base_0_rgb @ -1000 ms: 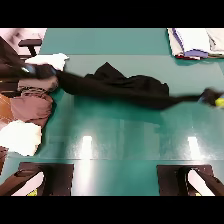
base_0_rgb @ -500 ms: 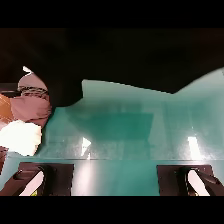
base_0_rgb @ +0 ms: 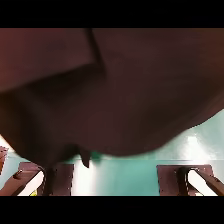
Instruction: Fold the shirts.
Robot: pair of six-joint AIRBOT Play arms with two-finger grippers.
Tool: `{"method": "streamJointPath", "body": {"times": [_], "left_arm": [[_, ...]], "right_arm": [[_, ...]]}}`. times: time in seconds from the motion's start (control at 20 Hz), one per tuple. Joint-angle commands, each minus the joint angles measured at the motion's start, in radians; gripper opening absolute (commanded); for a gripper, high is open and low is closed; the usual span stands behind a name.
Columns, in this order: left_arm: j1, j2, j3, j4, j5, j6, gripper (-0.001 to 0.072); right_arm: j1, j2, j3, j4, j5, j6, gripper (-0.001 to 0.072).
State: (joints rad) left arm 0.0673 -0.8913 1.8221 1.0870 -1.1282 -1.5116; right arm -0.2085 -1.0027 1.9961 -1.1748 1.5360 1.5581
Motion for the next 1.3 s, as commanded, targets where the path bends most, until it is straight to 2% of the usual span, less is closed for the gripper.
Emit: {"method": "streamJointPath", "body": {"times": [0.0,0.15,0.3,0.45,0.65,0.75,0.9,1.05,1.25], "left_arm": [[0.0,-0.127,-0.238,-0.029,-0.113,0.002,0.0026],[-0.013,-0.317,-0.366,-0.03,-0.09,0.006,0.0026],[-0.05,-0.522,-0.38,-0.039,-0.005,0.047,0.0026],[-0.076,-0.68,-0.332,-0.058,0.143,0.076,0.0026],[-0.073,-0.79,-0.188,-0.047,0.162,0.08,0.0026],[-0.072,-0.79,-0.171,-0.044,0.143,0.102,0.0027],[-0.072,-0.785,-0.164,0.015,-0.025,0.117,0.0027],[-0.073,-0.785,-0.211,0.04,-0.173,0.117,0.0026],[-0.073,-0.785,-0.33,0.044,-0.163,0.103,0.0026]], "right_arm": [[0.0,-0.131,-0.204,-0.007,0.078,0.007,0.0015],[0.01,-0.31,-0.321,-0.006,0.095,0.003,0.0015],[0.057,-0.488,-0.37,-0.006,0.012,-0.021,0.0015],[0.098,-0.655,-0.289,-0.004,-0.091,-0.039,0.0015],[0.113,-0.797,-0.106,-0.002,-0.146,-0.039,0.0015],[0.114,-0.814,-0.046,-0.004,-0.112,-0.048,0.0015],[0.114,-0.771,-0.072,-0.014,-0.035,-0.084,0.0015],[0.114,-0.668,-0.264,-0.05,-0.069,-0.084,0.0015],[0.129,-0.536,-0.572,-0.048,-0.214,-0.085,0.0016]]}}
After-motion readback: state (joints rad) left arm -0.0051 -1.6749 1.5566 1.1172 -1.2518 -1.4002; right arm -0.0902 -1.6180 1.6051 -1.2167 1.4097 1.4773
